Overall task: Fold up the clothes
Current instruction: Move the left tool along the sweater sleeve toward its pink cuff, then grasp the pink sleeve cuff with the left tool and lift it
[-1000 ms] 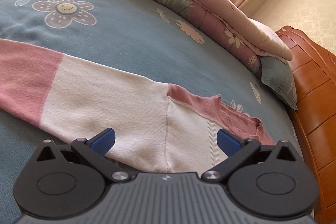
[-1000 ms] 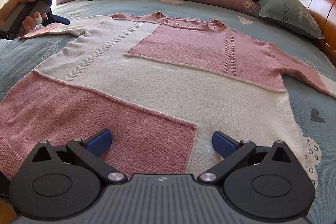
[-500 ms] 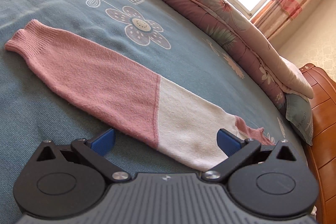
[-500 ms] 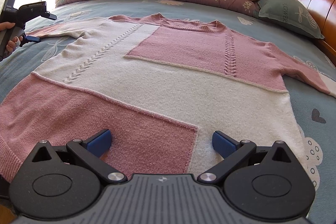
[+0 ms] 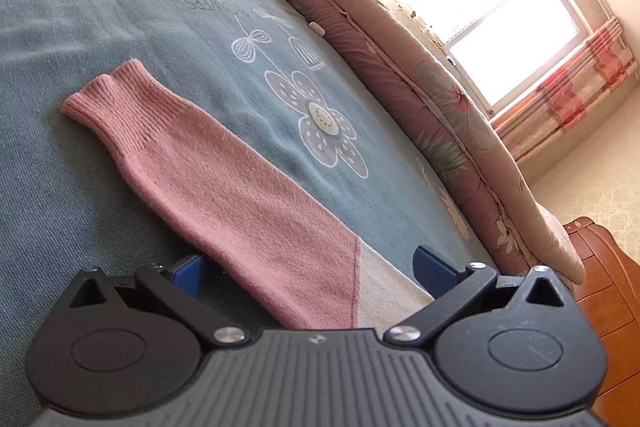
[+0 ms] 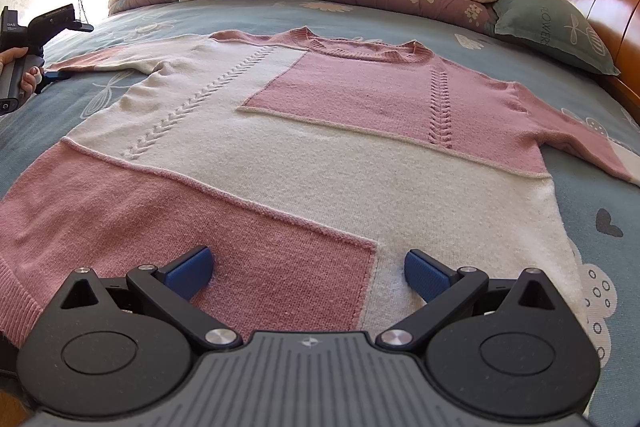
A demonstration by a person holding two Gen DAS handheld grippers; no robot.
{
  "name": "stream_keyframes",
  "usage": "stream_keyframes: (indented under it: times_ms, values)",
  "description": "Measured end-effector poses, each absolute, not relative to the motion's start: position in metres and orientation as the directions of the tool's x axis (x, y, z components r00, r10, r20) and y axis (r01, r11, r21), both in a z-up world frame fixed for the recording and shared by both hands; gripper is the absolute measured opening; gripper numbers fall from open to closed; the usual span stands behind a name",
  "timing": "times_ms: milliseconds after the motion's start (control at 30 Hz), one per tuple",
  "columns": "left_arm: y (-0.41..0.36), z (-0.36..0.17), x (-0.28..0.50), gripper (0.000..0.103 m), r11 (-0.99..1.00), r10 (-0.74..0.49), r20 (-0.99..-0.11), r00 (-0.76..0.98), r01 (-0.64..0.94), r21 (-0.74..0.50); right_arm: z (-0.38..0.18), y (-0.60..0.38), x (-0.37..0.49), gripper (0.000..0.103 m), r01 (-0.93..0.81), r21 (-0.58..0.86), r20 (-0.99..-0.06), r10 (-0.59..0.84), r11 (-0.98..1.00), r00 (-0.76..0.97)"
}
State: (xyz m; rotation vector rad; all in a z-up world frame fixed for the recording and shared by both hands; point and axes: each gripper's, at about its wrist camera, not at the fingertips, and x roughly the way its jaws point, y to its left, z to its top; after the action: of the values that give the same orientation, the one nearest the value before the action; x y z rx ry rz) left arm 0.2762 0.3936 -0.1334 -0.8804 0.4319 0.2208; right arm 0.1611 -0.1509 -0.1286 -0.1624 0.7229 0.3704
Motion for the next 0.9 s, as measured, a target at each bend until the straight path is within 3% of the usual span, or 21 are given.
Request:
stream_keyframes:
  times_ms: [600,900]
  values:
    - [0.396,-0.137,0.309,0.102,0.737,0.078,-0.409,0.909,-0.329,-0.591,-0.130,-0.151,0.163,0.103,-0.391,-0.012,-0.659,0.287,0.920,0.695]
    - [0.376,-0.115,0.316,0.102,0.749,0.011,-0.361,0.933,-0.247,-0.614,-0.130,-0.151,0.162,0.103,-0.388,-0.014,-0.658,0.284,0.921,0.698]
